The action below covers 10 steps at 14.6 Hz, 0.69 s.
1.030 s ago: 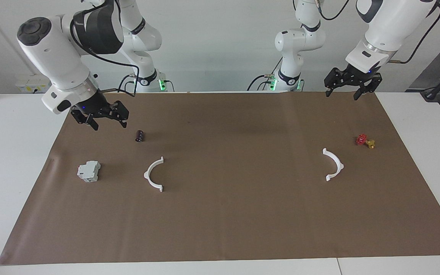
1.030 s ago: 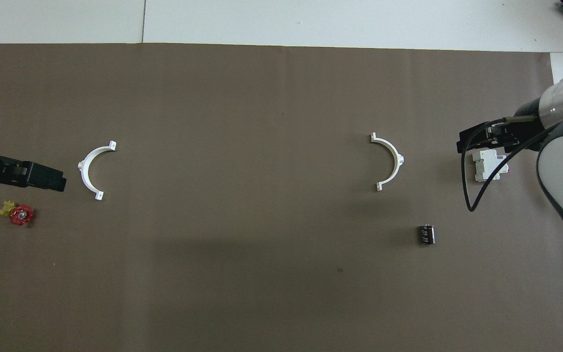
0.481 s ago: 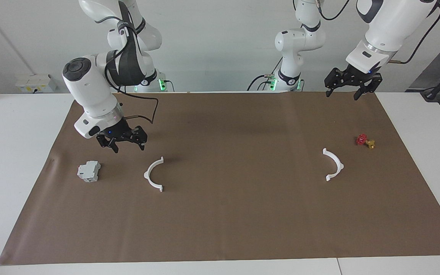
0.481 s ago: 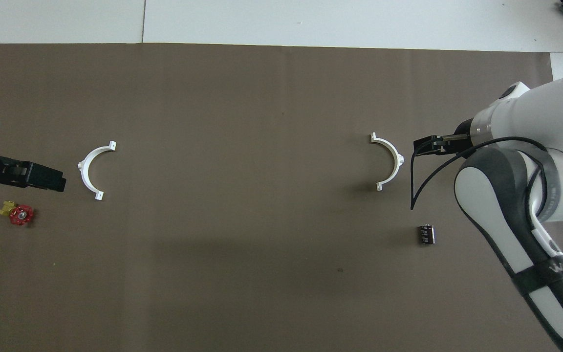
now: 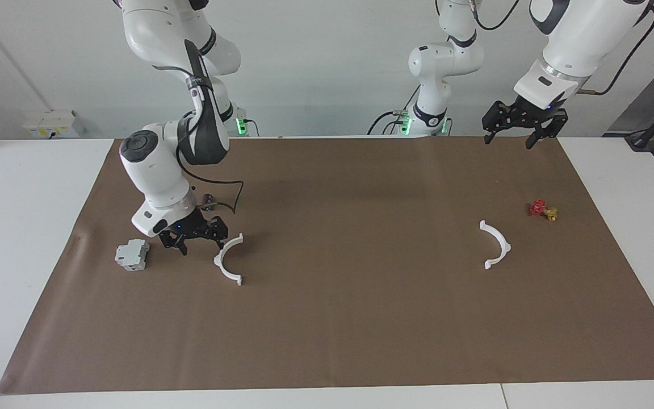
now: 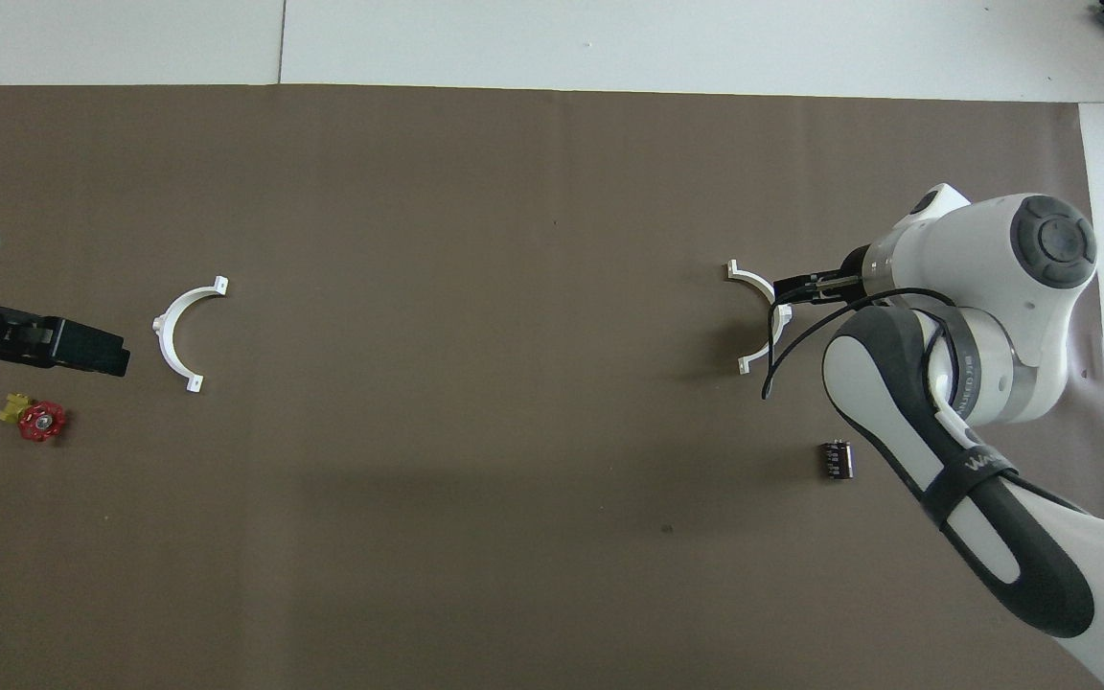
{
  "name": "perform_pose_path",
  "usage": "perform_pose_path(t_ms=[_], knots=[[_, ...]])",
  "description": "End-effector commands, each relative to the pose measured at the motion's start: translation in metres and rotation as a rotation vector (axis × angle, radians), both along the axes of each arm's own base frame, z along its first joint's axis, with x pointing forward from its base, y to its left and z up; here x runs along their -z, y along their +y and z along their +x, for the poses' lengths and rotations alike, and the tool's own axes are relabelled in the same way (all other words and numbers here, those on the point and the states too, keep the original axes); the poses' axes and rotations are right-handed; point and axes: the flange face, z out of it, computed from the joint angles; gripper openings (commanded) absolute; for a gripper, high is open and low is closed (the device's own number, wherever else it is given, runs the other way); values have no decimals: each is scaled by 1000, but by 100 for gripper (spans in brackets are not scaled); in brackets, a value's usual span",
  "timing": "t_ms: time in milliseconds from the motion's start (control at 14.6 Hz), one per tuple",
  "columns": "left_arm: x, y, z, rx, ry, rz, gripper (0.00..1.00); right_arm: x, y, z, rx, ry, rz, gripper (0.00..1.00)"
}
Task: Assemble drain pipe with both arms
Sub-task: 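Reach the right gripper to the white C-shaped piece farther from the left gripper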
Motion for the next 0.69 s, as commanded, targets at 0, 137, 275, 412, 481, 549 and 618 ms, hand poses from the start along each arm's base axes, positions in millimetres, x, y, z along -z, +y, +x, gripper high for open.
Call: perform_pose_path(t_ms=[0,137,275,412,481,549,618], knots=[[0,0,-9,3,-12,20,100,14,2,-6,-7,-30,11,100],[0,0,-9,3,-12,20,100,27,3,-7,-6,-31,9,100],[0,0,-9,5,-12,21,100,37,11,-8,-47,-16,1,100],[0,0,-9,3,-12,20,100,42,16,-8,-86,-15,-4,100],[0,0,-9,5,-12,20,100,44,18,-7,-90,-24,-4,100],[0,-1,-9,14,-11,20,100,49,18,-7,-89,-19,-4,100],[-3,0,-9,5,-11,20,100,51,18,-6,-87,-18,-4,100]])
